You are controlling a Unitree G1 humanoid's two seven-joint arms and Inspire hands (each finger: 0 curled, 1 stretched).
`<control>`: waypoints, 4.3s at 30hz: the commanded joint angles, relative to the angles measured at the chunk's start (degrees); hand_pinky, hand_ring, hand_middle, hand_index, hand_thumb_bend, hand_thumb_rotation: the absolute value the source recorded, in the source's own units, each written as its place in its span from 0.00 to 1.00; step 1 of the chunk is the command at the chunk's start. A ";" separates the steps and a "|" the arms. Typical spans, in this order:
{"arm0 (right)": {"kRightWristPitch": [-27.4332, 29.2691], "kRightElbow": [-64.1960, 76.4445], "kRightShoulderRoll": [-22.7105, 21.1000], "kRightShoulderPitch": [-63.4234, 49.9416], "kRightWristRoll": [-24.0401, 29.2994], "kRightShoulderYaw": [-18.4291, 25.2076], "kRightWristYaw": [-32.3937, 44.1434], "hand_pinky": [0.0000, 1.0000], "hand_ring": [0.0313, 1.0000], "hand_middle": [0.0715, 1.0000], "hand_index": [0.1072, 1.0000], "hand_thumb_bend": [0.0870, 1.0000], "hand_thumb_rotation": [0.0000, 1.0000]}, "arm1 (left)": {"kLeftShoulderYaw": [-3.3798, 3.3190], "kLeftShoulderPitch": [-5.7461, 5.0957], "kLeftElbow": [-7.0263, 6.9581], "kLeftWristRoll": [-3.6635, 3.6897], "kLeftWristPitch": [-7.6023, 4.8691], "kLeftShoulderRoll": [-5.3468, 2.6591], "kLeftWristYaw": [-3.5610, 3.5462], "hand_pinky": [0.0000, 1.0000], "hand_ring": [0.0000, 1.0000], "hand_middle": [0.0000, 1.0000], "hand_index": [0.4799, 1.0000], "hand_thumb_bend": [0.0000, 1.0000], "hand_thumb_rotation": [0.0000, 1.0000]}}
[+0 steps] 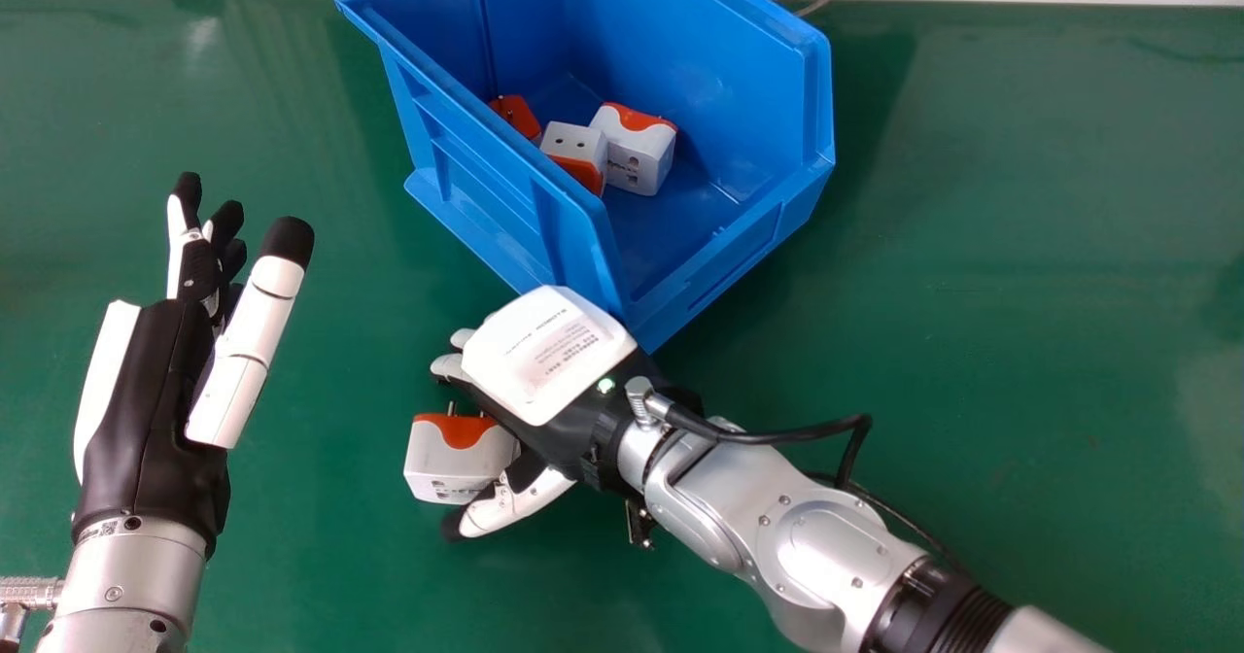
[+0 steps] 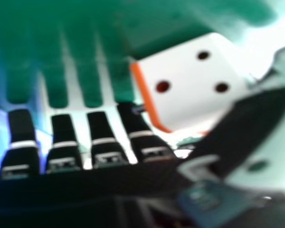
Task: Pick all objects and put in blue box
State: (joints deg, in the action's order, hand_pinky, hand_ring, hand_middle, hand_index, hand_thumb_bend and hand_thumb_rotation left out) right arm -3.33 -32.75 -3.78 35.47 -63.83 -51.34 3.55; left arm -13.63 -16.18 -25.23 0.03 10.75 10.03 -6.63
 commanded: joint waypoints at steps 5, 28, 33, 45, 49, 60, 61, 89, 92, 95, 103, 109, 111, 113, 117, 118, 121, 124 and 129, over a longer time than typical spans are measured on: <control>-1.26 -0.16 0.35 -0.69 -0.84 -2.18 3.82 0.74 0.84 0.85 0.81 0.44 0.68 | 0.43 0.05 -2.20 -0.31 0.54 0.08 0.94 1.00 1.00 1.00 1.00 0.73 0.88; -2.12 -5.43 3.23 2.90 -1.70 -5.43 4.65 0.44 0.51 0.56 0.50 0.46 0.26 | 1.23 0.19 -3.70 -0.46 2.38 0.27 1.77 1.00 1.00 1.00 1.00 0.72 0.88; -1.00 -4.76 3.39 0.71 3.09 -1.61 1.70 0.22 0.28 0.41 0.44 0.47 0.03 | 1.38 0.14 -3.88 -0.75 2.40 0.34 1.85 1.00 1.00 1.00 1.00 0.72 0.88; -0.11 -1.48 1.80 -0.84 5.30 0.88 1.81 0.05 0.07 0.43 0.41 0.48 0.00 | 1.59 0.94 -3.55 -0.90 2.62 0.09 2.06 0.99 1.00 1.00 1.00 0.75 0.88; -0.67 -1.43 1.55 -0.83 4.66 0.48 1.81 0.04 0.06 0.43 0.41 0.48 0.00 | 1.53 1.01 -3.39 -1.03 2.72 0.17 2.10 1.00 1.00 1.00 1.00 0.76 0.88; -0.41 -0.71 0.93 -0.99 5.24 0.84 0.66 0.04 0.07 0.43 0.41 0.48 0.00 | 1.22 1.83 -3.05 -0.64 3.37 0.40 1.82 1.00 1.00 1.00 1.00 0.77 0.89; -0.28 -0.75 0.93 -0.96 5.45 0.95 0.76 0.04 0.07 0.43 0.41 0.48 0.00 | 1.25 1.83 -3.09 -0.68 3.39 0.38 1.82 1.00 1.00 1.00 1.00 0.77 0.89; -4.62 25.72 -4.59 -16.96 8.60 7.75 1.67 0.08 0.10 0.43 0.41 0.48 0.00 | 0.48 2.27 -2.24 -0.13 3.44 0.84 1.27 1.00 1.00 1.00 1.00 0.76 0.88; -6.21 33.95 -6.21 -21.90 8.54 9.59 3.57 0.12 0.16 0.41 0.44 0.47 0.00 | 0.50 2.34 -2.40 0.10 3.75 0.77 1.26 1.00 1.00 1.00 1.00 0.75 0.88; -8.19 40.42 -7.50 -26.53 7.63 11.24 5.05 0.21 0.28 0.43 0.49 0.46 0.00 | 0.46 2.44 -2.43 0.36 4.06 0.76 1.17 1.00 1.00 1.00 1.00 0.77 0.88; -10.91 53.19 -9.97 -36.78 3.91 16.31 3.10 0.29 0.36 0.45 0.50 0.45 0.00 | -0.16 2.43 -1.80 0.93 3.79 0.84 0.56 1.00 1.00 1.00 1.00 0.77 0.88; -10.30 59.88 -10.72 -42.92 4.58 22.35 0.57 0.22 0.28 0.44 0.47 0.46 0.00 | -0.61 2.58 -1.27 1.31 3.41 0.63 0.32 1.00 1.00 1.00 1.00 0.77 0.88; -9.91 60.78 -10.82 -43.72 4.45 23.59 0.41 0.18 0.22 0.43 0.44 0.47 0.00 | -0.62 2.71 -1.12 1.36 3.33 0.60 0.31 1.00 1.00 1.00 1.00 0.76 0.87; -9.73 62.81 -12.34 -44.46 3.79 26.52 0.52 0.17 0.21 0.42 0.44 0.46 0.00 | -0.57 2.86 -0.94 1.32 3.24 0.52 0.46 1.00 1.00 1.00 1.00 0.75 0.87; -7.67 63.52 -15.27 -42.82 4.30 31.80 0.25 0.17 0.22 0.38 0.46 0.46 0.00 | -0.32 3.05 -0.50 1.07 2.73 0.45 0.76 1.00 1.00 1.00 1.00 0.75 0.87; -7.02 63.16 -15.96 -42.00 4.42 32.95 0.01 0.16 0.20 0.37 0.46 0.46 0.00 | -0.27 3.15 -0.26 1.01 2.48 0.45 0.79 1.00 1.00 1.00 1.00 0.74 0.87; -5.44 61.48 -17.57 -39.08 3.76 35.49 -1.09 0.13 0.17 0.35 0.45 0.46 0.00 | -0.18 3.27 0.34 0.80 1.76 0.51 0.83 1.00 1.00 1.00 1.00 0.73 0.87; -4.84 59.92 -17.79 -36.28 3.98 36.74 -1.42 0.11 0.14 0.37 0.44 0.46 0.00 | -0.16 3.20 0.67 0.58 1.17 0.66 0.81 1.00 1.00 1.00 1.00 0.74 0.87; -4.81 58.00 -17.14 -31.86 4.79 37.76 -0.77 0.07 0.09 0.40 0.43 0.46 0.00 | -0.11 3.44 1.07 0.13 1.02 0.73 0.89 1.00 1.00 1.00 1.00 0.74 0.87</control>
State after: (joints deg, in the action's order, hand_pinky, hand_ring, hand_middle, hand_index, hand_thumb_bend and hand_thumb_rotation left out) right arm -8.53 24.55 -21.28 1.16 -59.13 -15.00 3.32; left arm -13.71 -13.16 -23.61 0.37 13.02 10.15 -6.09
